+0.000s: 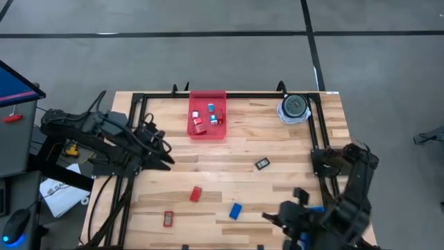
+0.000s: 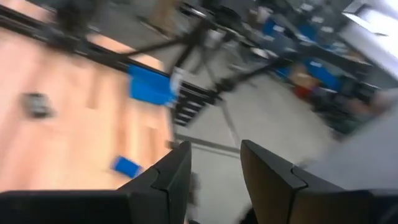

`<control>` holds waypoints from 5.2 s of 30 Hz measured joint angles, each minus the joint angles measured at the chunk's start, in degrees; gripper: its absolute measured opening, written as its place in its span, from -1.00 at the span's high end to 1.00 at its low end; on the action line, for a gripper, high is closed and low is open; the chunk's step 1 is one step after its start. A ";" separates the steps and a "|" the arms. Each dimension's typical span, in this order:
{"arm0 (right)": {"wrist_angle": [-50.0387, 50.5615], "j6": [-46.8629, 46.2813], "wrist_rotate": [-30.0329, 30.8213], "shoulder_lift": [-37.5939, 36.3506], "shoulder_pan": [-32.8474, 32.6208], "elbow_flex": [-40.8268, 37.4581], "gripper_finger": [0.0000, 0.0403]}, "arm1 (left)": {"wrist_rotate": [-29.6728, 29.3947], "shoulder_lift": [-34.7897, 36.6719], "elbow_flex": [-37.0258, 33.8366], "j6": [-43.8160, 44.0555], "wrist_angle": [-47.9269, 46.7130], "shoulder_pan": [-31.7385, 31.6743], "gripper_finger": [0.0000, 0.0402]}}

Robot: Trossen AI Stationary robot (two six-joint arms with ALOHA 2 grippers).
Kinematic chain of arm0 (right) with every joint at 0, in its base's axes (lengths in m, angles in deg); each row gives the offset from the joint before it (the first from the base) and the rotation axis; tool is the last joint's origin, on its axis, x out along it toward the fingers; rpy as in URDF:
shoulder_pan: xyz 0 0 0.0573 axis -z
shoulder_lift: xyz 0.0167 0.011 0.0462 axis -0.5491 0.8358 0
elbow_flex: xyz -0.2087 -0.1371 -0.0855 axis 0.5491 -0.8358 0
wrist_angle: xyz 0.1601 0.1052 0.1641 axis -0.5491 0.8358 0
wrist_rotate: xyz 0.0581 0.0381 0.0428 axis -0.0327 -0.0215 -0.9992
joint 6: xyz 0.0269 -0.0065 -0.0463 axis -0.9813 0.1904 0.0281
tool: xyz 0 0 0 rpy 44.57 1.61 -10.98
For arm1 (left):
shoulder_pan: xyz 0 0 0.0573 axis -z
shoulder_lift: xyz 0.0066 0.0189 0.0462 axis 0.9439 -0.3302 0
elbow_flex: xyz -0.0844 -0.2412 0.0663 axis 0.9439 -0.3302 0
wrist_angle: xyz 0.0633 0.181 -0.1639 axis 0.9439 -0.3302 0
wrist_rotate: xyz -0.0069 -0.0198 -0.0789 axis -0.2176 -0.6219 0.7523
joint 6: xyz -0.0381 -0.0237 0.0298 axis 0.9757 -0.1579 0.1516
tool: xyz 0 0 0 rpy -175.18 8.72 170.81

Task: Pick & Place Office items
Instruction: Put the left black digital timer into the blue bin, then put the black digital timer into the blue bin

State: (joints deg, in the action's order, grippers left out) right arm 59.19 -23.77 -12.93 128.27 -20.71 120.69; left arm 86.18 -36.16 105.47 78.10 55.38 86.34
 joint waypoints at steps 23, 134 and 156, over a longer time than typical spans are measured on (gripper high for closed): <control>1.77 -59.08 -17.66 -0.04 -13.21 -19.75 0.71 | -17.97 1.26 -15.50 -2.70 8.38 -6.07 0.32; -40.94 71.65 -31.48 -24.66 50.99 -73.74 -0.12 | -9.48 1.59 -21.81 -0.63 20.33 -6.67 0.32; -48.85 80.96 -30.19 -12.26 50.61 -76.19 -0.37 | -10.42 1.59 -21.77 0.07 19.95 -6.69 0.32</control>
State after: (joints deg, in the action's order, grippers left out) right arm 10.34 57.18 -43.12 116.01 29.90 44.50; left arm 75.76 -34.58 83.70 78.16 75.33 79.65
